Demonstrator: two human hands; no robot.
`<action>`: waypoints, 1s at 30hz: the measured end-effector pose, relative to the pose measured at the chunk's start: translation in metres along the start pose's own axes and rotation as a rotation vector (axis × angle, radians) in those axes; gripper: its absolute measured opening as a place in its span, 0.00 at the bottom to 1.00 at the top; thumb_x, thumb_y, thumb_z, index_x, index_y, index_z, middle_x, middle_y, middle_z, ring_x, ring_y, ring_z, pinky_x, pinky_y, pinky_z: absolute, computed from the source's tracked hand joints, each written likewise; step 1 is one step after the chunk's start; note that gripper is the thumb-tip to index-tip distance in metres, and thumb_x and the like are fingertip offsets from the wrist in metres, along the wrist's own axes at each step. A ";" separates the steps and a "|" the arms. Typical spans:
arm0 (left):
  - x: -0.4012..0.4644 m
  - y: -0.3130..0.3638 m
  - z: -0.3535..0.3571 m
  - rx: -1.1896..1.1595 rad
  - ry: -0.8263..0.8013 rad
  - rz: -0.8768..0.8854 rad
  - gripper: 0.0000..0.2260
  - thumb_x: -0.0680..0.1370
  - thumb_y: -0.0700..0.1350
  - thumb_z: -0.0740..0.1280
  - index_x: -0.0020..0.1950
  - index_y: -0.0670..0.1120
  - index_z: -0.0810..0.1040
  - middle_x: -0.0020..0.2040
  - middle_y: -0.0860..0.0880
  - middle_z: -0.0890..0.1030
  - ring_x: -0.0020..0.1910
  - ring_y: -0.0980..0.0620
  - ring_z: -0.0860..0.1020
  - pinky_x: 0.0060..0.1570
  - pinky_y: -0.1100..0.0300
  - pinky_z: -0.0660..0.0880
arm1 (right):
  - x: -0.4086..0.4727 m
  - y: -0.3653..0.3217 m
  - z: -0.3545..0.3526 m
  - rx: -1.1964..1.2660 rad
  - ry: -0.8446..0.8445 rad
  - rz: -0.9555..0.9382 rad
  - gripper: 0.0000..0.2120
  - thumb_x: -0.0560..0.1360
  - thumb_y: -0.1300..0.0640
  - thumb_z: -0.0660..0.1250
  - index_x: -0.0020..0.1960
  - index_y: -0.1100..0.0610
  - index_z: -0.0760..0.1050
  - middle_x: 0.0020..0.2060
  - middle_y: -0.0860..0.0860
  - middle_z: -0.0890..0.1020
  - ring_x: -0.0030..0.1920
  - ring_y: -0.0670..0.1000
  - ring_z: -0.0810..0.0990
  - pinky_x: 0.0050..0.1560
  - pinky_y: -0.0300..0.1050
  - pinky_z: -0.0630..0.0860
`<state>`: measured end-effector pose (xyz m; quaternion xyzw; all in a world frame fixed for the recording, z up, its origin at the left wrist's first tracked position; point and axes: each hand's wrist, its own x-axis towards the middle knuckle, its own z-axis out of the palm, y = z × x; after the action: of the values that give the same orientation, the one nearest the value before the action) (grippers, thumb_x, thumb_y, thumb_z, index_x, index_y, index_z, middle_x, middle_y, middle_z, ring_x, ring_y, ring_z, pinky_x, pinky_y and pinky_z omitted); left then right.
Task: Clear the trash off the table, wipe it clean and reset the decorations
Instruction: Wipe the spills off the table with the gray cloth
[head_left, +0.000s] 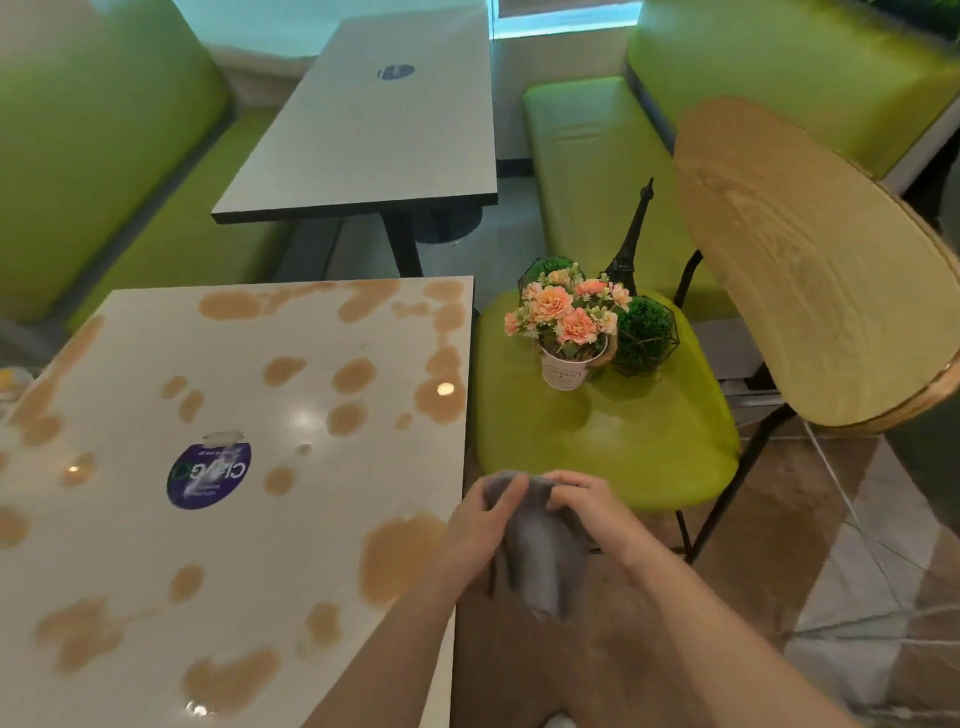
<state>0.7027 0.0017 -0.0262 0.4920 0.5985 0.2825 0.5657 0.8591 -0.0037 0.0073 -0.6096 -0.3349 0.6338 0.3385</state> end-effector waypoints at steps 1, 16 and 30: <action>-0.005 -0.003 -0.007 -0.012 -0.003 -0.008 0.21 0.74 0.63 0.66 0.59 0.51 0.79 0.53 0.56 0.82 0.50 0.65 0.79 0.48 0.70 0.75 | 0.000 0.002 0.005 0.009 -0.013 0.012 0.15 0.70 0.73 0.60 0.43 0.58 0.82 0.39 0.54 0.83 0.43 0.52 0.80 0.40 0.40 0.76; -0.069 -0.064 -0.083 0.213 0.229 -0.133 0.06 0.82 0.51 0.61 0.58 0.52 0.71 0.46 0.58 0.77 0.43 0.60 0.77 0.37 0.65 0.74 | 0.005 0.049 0.113 -0.533 0.139 -0.285 0.16 0.74 0.64 0.69 0.54 0.52 0.65 0.49 0.49 0.71 0.49 0.51 0.73 0.48 0.43 0.69; -0.052 -0.106 -0.165 0.857 0.470 0.113 0.14 0.80 0.42 0.62 0.65 0.51 0.76 0.65 0.49 0.74 0.65 0.46 0.68 0.60 0.50 0.71 | -0.003 0.139 0.152 -1.338 0.046 -0.565 0.30 0.81 0.37 0.44 0.78 0.51 0.59 0.78 0.54 0.58 0.78 0.54 0.50 0.76 0.51 0.44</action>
<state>0.5097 -0.0474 -0.0669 0.6350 0.7447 0.1445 0.1459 0.7041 -0.0839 -0.1028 -0.5896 -0.7883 0.1687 0.0509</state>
